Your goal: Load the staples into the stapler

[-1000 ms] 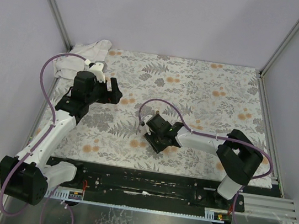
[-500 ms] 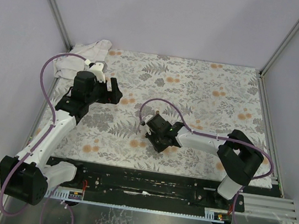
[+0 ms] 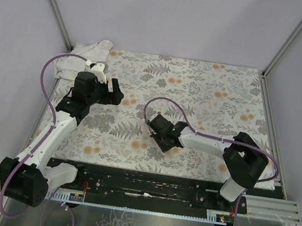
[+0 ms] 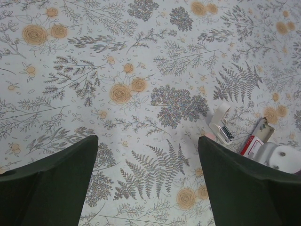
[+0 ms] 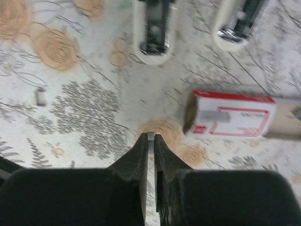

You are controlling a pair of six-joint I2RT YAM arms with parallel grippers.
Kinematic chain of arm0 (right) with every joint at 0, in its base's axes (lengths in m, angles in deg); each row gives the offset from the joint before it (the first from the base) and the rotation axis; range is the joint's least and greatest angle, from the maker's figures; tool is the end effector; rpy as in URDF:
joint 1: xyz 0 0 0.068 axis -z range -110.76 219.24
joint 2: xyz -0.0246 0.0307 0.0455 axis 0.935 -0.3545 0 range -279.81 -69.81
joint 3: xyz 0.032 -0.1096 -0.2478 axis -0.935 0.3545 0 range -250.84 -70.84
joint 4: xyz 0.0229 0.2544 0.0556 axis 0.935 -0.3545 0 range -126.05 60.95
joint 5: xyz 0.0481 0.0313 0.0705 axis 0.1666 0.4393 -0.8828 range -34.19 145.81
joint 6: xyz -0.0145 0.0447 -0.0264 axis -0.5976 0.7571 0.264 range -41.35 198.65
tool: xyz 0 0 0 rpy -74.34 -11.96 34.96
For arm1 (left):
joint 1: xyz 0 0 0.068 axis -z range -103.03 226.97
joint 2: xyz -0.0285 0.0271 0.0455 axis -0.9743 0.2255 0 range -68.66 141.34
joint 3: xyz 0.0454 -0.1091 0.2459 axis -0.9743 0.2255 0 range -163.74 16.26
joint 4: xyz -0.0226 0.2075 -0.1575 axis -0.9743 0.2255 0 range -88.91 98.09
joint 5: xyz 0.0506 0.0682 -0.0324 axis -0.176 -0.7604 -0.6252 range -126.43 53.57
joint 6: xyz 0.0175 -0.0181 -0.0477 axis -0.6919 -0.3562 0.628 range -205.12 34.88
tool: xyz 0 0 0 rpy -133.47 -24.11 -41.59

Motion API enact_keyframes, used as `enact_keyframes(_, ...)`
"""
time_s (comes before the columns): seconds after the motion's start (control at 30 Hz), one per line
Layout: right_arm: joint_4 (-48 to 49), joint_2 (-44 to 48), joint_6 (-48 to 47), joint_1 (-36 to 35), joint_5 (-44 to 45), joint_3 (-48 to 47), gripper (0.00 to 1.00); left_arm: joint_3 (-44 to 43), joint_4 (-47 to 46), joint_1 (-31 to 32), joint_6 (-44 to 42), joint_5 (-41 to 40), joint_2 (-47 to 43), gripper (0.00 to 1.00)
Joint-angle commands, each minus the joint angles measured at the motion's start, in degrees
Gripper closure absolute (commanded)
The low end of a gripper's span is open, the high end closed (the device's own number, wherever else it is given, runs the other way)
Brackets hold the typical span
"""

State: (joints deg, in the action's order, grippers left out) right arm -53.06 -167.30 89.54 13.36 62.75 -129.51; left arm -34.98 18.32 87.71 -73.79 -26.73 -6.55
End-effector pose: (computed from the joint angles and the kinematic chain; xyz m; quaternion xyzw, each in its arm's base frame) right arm 0.1902 0.2731 0.1712 -0.3580 0.9019 0.0799 0.2282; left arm 0.2393 -0.0515 0.3082 0.0391 0.8547 -0.1692 0.4891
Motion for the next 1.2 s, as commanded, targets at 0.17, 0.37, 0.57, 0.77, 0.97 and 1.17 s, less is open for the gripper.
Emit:
enact_keyframes(0.17, -14.25, 4.24, 6.62, -0.32, 23.07, -1.15, 0.94, 0.35, -2.07, -0.65, -0.08, 1.47, -0.69, 0.14)
enact_keyframes(0.37, -16.95, 2.59, 9.38, -0.39, 28.70, -1.27, 0.93, 0.44, -2.29, -0.64, -0.08, 2.07, -0.52, 0.14)
enact_keyframes(0.57, -18.96, -3.90, 10.48, -1.50, 31.90, -3.21, 0.93, 0.40, -2.45, -0.68, -0.08, 2.27, -0.59, 0.14)
enact_keyframes(0.77, -19.51, -7.65, 11.39, -2.75, 33.00, -4.28, 0.93, 0.44, -2.56, -0.64, -0.08, 2.57, -0.79, 0.14)
enact_keyframes(0.97, -20.70, -11.72, 13.51, -4.86, 33.86, -5.51, 0.92, 0.51, -2.72, -0.72, -0.08, 2.93, -1.05, 0.14)
enact_keyframes(1.17, -21.60, -14.68, 16.12, -7.21, 33.17, -6.25, 0.87, 0.62, -2.95, -0.77, -0.08, 2.95, -1.45, 0.14)
